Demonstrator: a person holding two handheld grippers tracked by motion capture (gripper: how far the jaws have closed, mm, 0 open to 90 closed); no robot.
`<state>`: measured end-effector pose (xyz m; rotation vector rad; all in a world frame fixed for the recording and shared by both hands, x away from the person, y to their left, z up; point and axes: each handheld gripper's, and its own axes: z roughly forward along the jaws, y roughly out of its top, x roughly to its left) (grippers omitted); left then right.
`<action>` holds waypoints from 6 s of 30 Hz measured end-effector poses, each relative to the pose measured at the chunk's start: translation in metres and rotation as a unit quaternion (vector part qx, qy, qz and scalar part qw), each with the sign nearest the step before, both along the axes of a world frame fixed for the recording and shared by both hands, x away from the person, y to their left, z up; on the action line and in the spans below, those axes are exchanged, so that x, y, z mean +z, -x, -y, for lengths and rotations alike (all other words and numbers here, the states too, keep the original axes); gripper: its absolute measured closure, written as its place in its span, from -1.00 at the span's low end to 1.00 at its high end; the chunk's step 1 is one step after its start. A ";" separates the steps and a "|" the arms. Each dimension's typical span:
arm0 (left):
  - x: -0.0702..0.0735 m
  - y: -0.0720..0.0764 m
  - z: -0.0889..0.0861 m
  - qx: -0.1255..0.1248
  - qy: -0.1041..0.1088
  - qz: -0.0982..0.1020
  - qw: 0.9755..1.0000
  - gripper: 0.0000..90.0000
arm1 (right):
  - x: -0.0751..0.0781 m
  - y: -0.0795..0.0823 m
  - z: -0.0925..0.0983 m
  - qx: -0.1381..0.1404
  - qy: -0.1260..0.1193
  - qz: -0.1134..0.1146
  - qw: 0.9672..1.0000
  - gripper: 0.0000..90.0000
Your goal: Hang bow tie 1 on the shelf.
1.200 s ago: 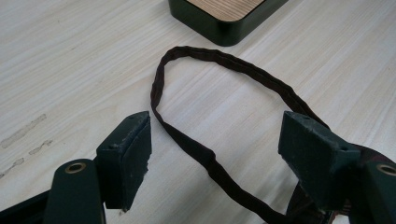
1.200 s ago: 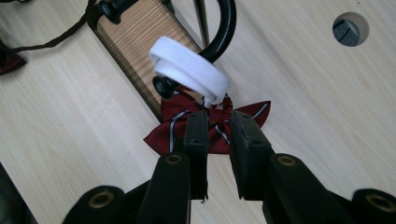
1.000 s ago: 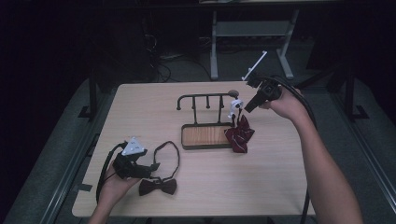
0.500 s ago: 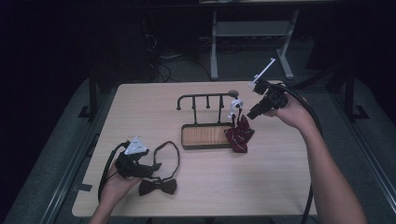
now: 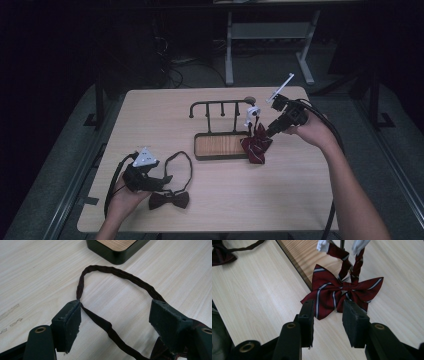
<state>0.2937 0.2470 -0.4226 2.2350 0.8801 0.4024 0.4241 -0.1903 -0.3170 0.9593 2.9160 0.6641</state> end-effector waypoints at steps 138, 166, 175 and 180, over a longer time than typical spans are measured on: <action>0.000 -0.068 0.013 -0.008 -0.084 -0.069 0.994 0.15 | -0.102 0.103 0.045 -0.014 -0.066 0.012 0.998 -0.20; -0.019 -0.096 0.020 -0.013 -0.124 -0.124 0.984 0.93 | -0.098 0.104 0.047 -0.012 -0.070 0.023 0.997 -0.22; -0.016 -0.095 0.018 -0.025 -0.107 -0.136 0.985 0.99 | -0.099 0.104 0.047 -0.012 -0.076 0.018 0.997 -0.25; -0.009 -0.092 0.014 -0.030 -0.090 -0.134 0.986 0.99 | -0.101 0.103 0.048 -0.015 -0.075 0.018 0.997 -0.26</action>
